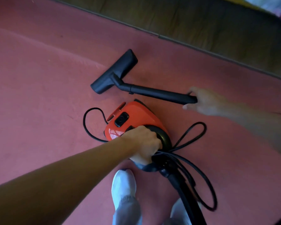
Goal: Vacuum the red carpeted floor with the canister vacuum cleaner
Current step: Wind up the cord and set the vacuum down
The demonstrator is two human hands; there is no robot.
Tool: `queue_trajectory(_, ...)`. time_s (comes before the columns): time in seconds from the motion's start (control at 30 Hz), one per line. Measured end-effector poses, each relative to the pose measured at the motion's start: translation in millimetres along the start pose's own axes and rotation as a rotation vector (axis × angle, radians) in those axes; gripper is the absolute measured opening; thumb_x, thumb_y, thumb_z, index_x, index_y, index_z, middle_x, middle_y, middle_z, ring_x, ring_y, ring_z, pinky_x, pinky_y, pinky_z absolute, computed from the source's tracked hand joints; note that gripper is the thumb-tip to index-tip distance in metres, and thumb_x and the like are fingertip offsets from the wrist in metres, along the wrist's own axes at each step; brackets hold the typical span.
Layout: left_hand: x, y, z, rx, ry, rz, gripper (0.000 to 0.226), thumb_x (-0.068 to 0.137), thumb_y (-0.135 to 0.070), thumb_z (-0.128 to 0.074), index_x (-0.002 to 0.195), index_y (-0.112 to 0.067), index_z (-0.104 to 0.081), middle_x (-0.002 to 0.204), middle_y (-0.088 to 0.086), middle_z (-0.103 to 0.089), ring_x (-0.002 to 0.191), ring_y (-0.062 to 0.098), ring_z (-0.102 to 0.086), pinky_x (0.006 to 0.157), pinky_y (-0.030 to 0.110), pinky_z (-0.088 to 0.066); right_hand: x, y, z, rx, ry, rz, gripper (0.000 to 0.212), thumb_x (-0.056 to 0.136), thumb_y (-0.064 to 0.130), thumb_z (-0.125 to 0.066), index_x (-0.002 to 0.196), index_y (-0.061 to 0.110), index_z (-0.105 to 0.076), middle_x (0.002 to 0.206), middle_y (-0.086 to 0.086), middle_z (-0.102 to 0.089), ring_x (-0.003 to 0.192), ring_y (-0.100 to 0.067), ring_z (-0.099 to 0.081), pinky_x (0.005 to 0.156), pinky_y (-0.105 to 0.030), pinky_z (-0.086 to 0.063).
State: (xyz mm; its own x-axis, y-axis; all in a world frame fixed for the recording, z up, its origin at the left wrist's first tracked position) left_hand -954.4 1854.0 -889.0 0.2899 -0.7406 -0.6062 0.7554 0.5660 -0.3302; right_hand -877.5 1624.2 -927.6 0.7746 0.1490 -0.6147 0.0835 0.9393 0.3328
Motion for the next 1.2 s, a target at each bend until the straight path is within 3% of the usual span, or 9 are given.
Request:
queue_trajectory(0.07, -12.8, -2.1, 2.9, -0.036, -0.017, 0.038, 0.023, 0.083, -0.039, -0.057, 0.091, -0.019, -0.064, 0.089, 0.006, -0.068, 0.082, 0.032, -0.062, 0.064, 0.032, -0.036, -15.1, 23.5, 23.6, -0.091, 0.022, 0.045, 0.047, 0.085, 0.027, -0.074, 0.124, 0.017, -0.051, 0.091, -0.001, -0.058, 0.083, -0.024, -0.057, 0.071, -0.035, -0.049)
queue_trajectory(0.2, -56.1, -13.5, 23.7, -0.172, -0.102, 0.143, 0.020, 0.080, -0.033, -0.059, 0.094, -0.021, -0.063, 0.091, 0.004, -0.066, 0.084, 0.029, -0.062, 0.064, 0.031, -0.038, -50.3, 82.5, 72.6, -0.238, -0.008, 0.186, 0.030, 0.082, 0.015, -0.073, 0.108, 0.011, -0.057, 0.096, -0.005, -0.060, 0.082, -0.024, -0.057, 0.071, -0.038, -0.050)
queue_trajectory(0.3, -103.3, -24.0, 55.1, -0.242, -0.166, 0.209, 0.016, 0.081, -0.032, -0.059, 0.093, -0.021, -0.064, 0.089, 0.003, -0.068, 0.081, 0.027, -0.061, 0.063, 0.031, -0.038, -82.7, 137.8, 117.4, -0.361, -0.050, 0.201, 0.025, 0.086, 0.031, -0.070, 0.094, 0.013, -0.055, 0.091, -0.006, -0.061, 0.079, -0.026, -0.060, 0.067, -0.041, -0.052)
queue_trajectory(0.4, -161.4, -38.2, 82.1, -0.275, -0.210, 0.266, 0.017, 0.083, -0.035, -0.059, 0.092, -0.022, -0.064, 0.086, 0.002, -0.068, 0.080, 0.026, -0.063, 0.062, 0.031, -0.040, -125.5, 192.0, 154.5, -0.585, -0.095, 0.244, 0.035, 0.091, 0.051, -0.057, 0.106, 0.020, -0.051, 0.089, -0.003, -0.059, 0.086, -0.028, -0.064, 0.063, -0.033, -0.044)
queue_trajectory(0.53, -240.8, -64.4, 112.2, -0.301, -0.228, 0.329, 0.021, 0.085, -0.037, -0.058, 0.094, -0.020, -0.065, 0.087, 0.002, -0.069, 0.079, 0.025, -0.062, 0.062, 0.031, -0.041, -184.7, 261.7, 185.8, -0.653, -0.067, 0.364, 0.041, 0.092, 0.056, -0.055, 0.113, 0.021, -0.054, 0.084, 0.002, -0.051, 0.086, -0.024, -0.064, 0.062, -0.031, -0.040)
queue_trajectory(0.63, -300.2, -86.2, 127.6, -0.334, -0.243, 0.400, 0.021, 0.082, -0.037, -0.060, 0.094, -0.021, -0.066, 0.088, 0.002, -0.069, 0.079, 0.024, -0.061, 0.064, 0.032, -0.044, -224.5, 309.2, 199.7, -0.639, -0.035, 0.382, 0.044, 0.090, 0.052, -0.059, 0.115, 0.016, -0.052, 0.095, -0.004, -0.058, 0.088, -0.027, -0.064, 0.064, -0.032, -0.041)
queue_trajectory(0.9, -436.3, -175.0, 138.9, -0.478, -0.256, 0.683, 0.027, 0.083, -0.040, -0.061, 0.099, -0.019, -0.066, 0.093, 0.004, -0.069, 0.087, 0.028, -0.062, 0.066, 0.034, -0.042, -340.5, 407.8, 214.8, -0.689, 0.041, 0.574, 0.034, 0.091, 0.043, -0.062, 0.096, 0.014, -0.047, 0.084, 0.001, -0.049, 0.068, -0.020, -0.052, 0.057, -0.032, -0.043)
queue_trajectory(1.0, -486.4, -210.7, 143.6, -0.572, -0.287, 0.805, 0.025, 0.082, -0.036, -0.062, 0.098, -0.018, -0.066, 0.093, 0.005, -0.068, 0.087, 0.029, -0.062, 0.066, 0.033, -0.040, -380.6, 448.5, 214.0, -0.735, 0.056, 0.688, 0.033, 0.089, 0.043, -0.063, 0.092, 0.016, -0.044, 0.090, 0.000, -0.051, 0.071, -0.020, -0.054, 0.059, -0.034, -0.050)
queue_trajectory(1.2, -570.1, -256.7, 128.2, -0.771, -0.414, 1.069, 0.024, 0.077, -0.028, -0.064, 0.098, -0.019, -0.067, 0.097, 0.008, -0.069, 0.088, 0.034, -0.065, 0.069, 0.037, -0.052, -439.8, 540.5, 205.4, -0.910, 0.043, 0.879, 0.021, 0.087, 0.034, -0.061, 0.095, 0.015, -0.053, 0.102, -0.006, -0.057, 0.077, -0.026, -0.055, 0.061, -0.032, -0.040)
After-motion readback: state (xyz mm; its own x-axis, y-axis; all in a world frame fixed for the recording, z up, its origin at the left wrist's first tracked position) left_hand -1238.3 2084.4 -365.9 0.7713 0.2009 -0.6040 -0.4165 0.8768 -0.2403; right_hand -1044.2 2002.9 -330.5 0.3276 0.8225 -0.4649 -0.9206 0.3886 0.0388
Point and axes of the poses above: each hand's wrist, its own x-axis towards the middle knuckle, its own z-axis out of the back of the hand, y = z × x, the point moved 1 cm from there along x, towards the middle knuckle
